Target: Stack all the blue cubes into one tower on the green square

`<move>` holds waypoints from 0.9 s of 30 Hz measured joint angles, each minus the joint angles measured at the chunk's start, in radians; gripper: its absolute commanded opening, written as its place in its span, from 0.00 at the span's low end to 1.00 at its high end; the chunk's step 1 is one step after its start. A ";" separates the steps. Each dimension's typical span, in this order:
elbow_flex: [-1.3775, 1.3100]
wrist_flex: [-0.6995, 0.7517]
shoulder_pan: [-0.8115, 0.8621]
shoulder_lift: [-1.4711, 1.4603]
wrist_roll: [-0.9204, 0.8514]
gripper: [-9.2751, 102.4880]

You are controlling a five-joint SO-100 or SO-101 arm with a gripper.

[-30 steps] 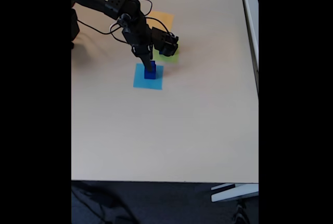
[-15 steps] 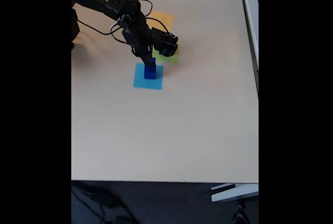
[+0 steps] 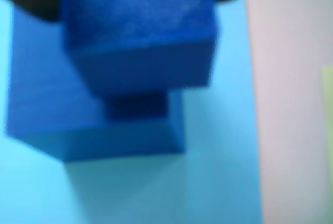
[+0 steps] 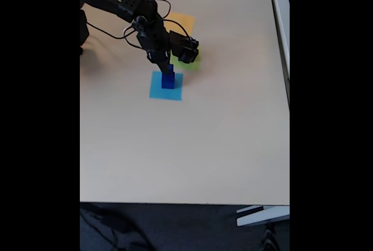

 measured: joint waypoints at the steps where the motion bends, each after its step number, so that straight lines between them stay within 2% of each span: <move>1: -0.003 0.006 -0.005 0.011 0.000 0.09; 10: -0.140 0.161 -0.098 0.100 0.098 0.08; 16: -0.219 0.333 -0.249 0.114 0.331 0.08; 20: -0.221 0.362 -0.348 0.118 0.457 0.08; 27: -0.242 0.344 -0.465 0.092 0.543 0.08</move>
